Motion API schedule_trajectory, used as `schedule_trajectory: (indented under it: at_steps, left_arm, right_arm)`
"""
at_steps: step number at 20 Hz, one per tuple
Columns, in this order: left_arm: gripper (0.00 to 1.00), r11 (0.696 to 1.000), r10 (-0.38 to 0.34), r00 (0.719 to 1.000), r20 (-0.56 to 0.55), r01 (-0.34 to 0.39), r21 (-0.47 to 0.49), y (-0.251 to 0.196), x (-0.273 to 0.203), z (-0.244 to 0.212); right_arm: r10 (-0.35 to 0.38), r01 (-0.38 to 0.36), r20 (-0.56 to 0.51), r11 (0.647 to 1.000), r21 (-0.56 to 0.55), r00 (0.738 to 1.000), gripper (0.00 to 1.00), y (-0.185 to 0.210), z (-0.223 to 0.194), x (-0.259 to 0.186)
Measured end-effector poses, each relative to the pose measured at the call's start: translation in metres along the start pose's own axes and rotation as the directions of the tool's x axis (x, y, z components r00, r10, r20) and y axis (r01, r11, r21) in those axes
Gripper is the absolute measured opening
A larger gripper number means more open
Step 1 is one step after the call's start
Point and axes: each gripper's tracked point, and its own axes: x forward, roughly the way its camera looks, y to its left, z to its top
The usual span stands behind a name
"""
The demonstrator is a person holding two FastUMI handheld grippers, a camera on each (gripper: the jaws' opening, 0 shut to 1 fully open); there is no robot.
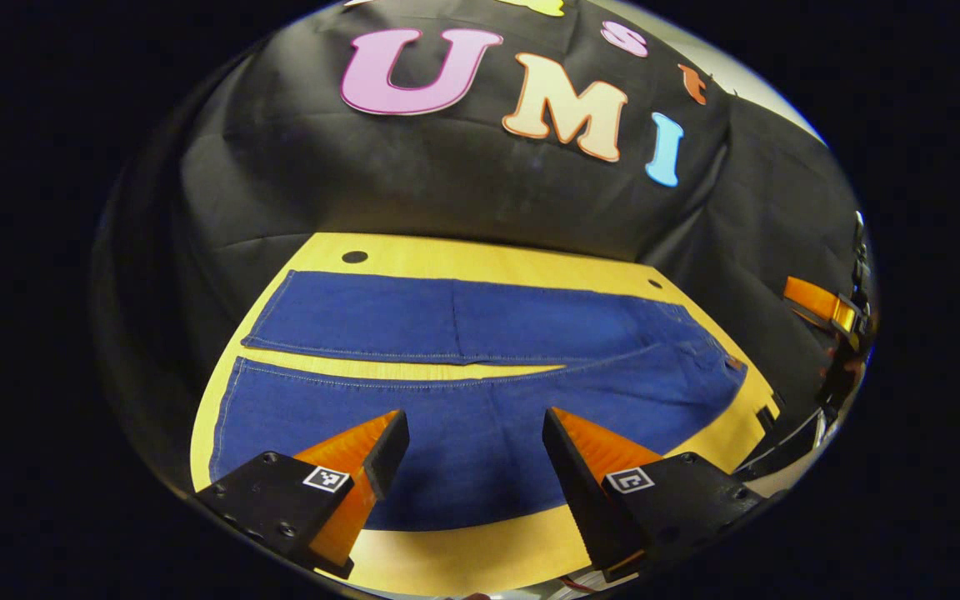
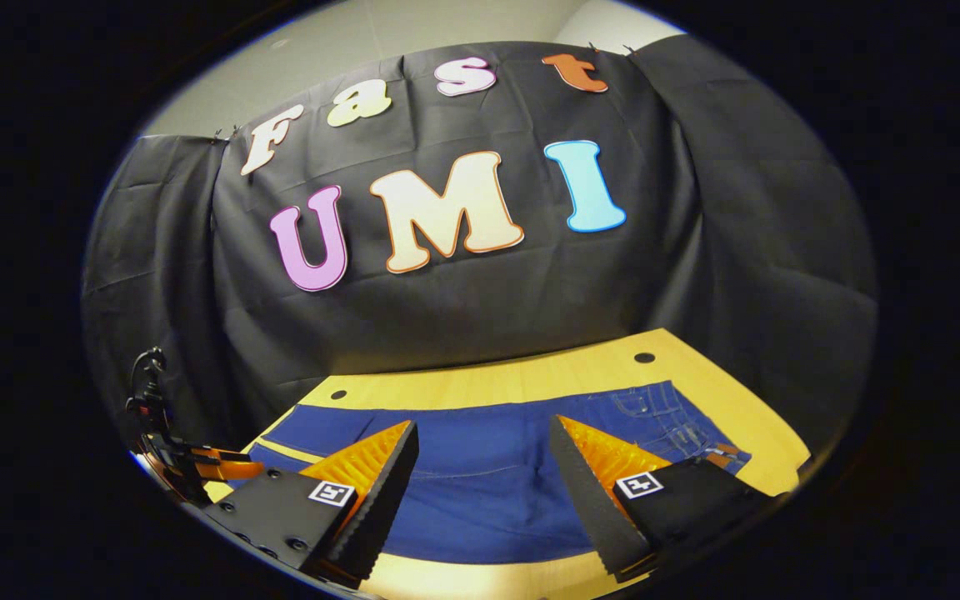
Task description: Grasp the waist and the cuffs of the jeans and fold them to make the two legs overlap; first hold the waist and fold one-third of the jeans toward the cuffs, then hold the cuffs and fold the remaining one-third in the same direction to finish folding.
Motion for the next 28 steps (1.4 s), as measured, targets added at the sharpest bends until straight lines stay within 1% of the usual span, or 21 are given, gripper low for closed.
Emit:
schedule_trajectory:
  at_steps: [1, 2, 3, 5, 6, 7, 8, 10, 12, 13, 15, 17, 21, 25, 28]
  left_arm:
    - [0.96, 0.999, -0.022, 0.999, -0.044, 0.024, 0.04, 0.008, -0.001, -0.01]
    - [0.96, 0.996, -0.042, 0.995, -0.087, 0.049, 0.078, 0.013, -0.004, -0.02]
    - [0.95, 0.989, -0.056, 0.99, -0.131, 0.074, 0.13, 0.019, -0.007, -0.029]
    - [0.96, 0.963, -0.066, 0.972, -0.224, 0.121, 0.239, 0.031, -0.015, -0.047]
    - [0.96, 0.946, -0.064, 0.962, -0.267, 0.144, 0.291, 0.039, -0.02, -0.055]
    - [0.98, 0.924, -0.064, 0.948, -0.313, 0.174, 0.341, 0.046, -0.025, -0.063]
    - [0.96, 0.9, -0.059, 0.933, -0.355, 0.203, 0.385, 0.053, -0.032, -0.072]
    - [0.95, 0.86, -0.056, 0.898, -0.436, 0.265, 0.435, 0.065, -0.041, -0.087]
    - [0.94, 0.833, -0.057, 0.865, -0.499, 0.316, 0.453, 0.077, -0.046, -0.103]
    - [0.94, 0.826, -0.055, 0.85, -0.524, 0.333, 0.454, 0.085, -0.045, -0.109]
    - [0.95, 0.826, -0.044, 0.826, -0.562, 0.346, 0.445, 0.097, -0.045, -0.122]
    - [0.95, 0.822, -0.032, 0.816, -0.577, 0.35, 0.449, 0.106, -0.044, -0.125]
    - [0.95, 0.808, -0.011, 0.81, -0.587, 0.353, 0.471, 0.117, -0.039, -0.126]
    - [0.94, 0.786, 0.003, 0.797, -0.604, 0.372, 0.494, 0.123, -0.038, -0.131]
    - [0.94, 0.789, -0.002, 0.788, -0.615, 0.38, 0.484, 0.122, -0.038, -0.131]
  right_arm:
    - [0.005, -0.004, -0.019, 1.0, 0.003, 1.0, 1.0, 0.002, -0.007, 0.002]
    - [0.009, -0.009, -0.034, 1.0, 0.004, 0.999, 1.0, 0.004, -0.011, 0.004]
    - [0.016, -0.016, -0.06, 1.0, 0.003, 0.998, 0.98, 0.007, -0.02, 0.006]
    - [0.025, -0.026, -0.087, 1.0, -0.014, 0.996, 0.98, 0.01, -0.029, 0.007]
    - [0.024, -0.026, -0.095, 0.999, -0.021, 0.995, 0.98, 0.011, -0.031, 0.008]
    - [0.027, -0.029, -0.102, 0.999, -0.018, 0.994, 0.98, 0.013, -0.034, 0.007]
    - [0.033, -0.034, -0.108, 0.999, -0.007, 0.994, 0.98, 0.017, -0.036, 0.006]
    - [0.035, -0.034, -0.126, 0.999, 0.007, 0.991, 0.98, 0.019, -0.043, 0.003]
    - [0.025, -0.025, -0.146, 1.0, -0.003, 0.989, 0.97, 0.018, -0.051, -0.003]
    - [0.024, -0.025, -0.153, 1.0, -0.008, 0.988, 0.97, 0.018, -0.055, -0.008]
    - [0.009, -0.012, -0.169, 1.0, -0.018, 0.986, 0.98, 0.015, -0.061, -0.015]
    - [-0.009, 0.006, -0.18, 1.0, -0.02, 0.984, 0.98, 0.011, -0.065, -0.022]
    - [-0.044, 0.043, -0.193, 0.999, -0.01, 0.98, 0.98, 0.003, -0.073, -0.031]
    - [-0.062, 0.062, -0.201, 0.998, -0.006, 0.978, 0.98, -0.001, -0.077, -0.033]
    - [-0.067, 0.067, -0.203, 0.998, -0.007, 0.977, 0.97, -0.003, -0.078, -0.032]
